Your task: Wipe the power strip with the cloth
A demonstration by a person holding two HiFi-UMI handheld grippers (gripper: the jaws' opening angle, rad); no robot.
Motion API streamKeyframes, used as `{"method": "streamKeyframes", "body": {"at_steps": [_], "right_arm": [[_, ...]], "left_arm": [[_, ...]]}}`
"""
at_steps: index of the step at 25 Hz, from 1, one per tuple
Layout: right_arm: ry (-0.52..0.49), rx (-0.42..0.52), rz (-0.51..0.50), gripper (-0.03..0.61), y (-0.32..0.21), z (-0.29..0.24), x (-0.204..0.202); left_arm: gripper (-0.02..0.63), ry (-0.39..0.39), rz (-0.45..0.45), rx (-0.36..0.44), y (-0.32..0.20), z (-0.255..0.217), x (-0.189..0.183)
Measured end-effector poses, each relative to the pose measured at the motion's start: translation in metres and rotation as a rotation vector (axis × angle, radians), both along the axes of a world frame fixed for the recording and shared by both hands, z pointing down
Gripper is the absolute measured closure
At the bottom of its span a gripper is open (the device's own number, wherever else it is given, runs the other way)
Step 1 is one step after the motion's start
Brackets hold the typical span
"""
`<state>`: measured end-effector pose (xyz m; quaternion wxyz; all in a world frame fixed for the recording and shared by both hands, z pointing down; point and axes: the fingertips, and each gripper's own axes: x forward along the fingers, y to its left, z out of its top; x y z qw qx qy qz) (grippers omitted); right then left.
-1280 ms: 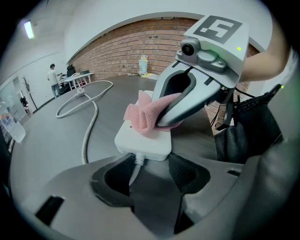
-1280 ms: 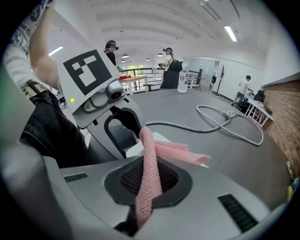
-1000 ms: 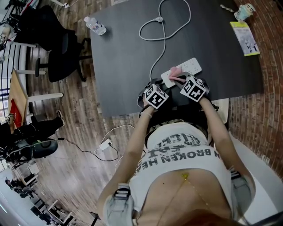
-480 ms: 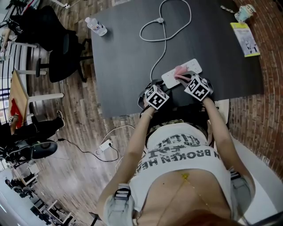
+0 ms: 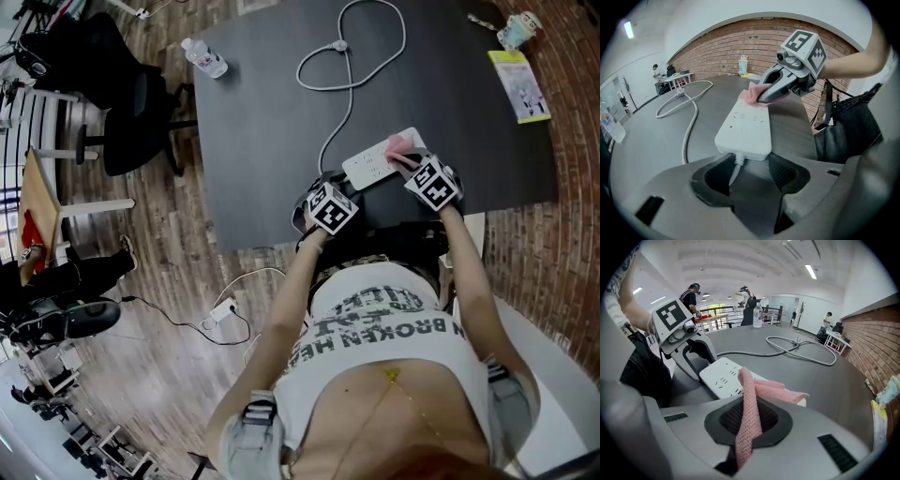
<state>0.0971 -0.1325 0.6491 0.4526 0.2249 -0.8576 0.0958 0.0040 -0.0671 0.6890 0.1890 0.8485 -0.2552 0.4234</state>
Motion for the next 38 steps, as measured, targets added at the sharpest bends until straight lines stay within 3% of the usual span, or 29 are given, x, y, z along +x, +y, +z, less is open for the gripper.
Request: {"method": "streamKeyframes", "body": {"at_steps": [23, 38], "right_arm": [[0.022, 0.033, 0.256, 0.561, -0.040, 0.001, 0.075], [-0.015, 0.030, 0.335, 0.561, -0.041, 0.001, 0.081]], "left_arm": [[0.379, 0.001, 0.002, -0.008, 0.000, 0.001, 0.000], [0.379, -0.001, -0.002, -0.004, 0.001, 0.001, -0.001]]}}
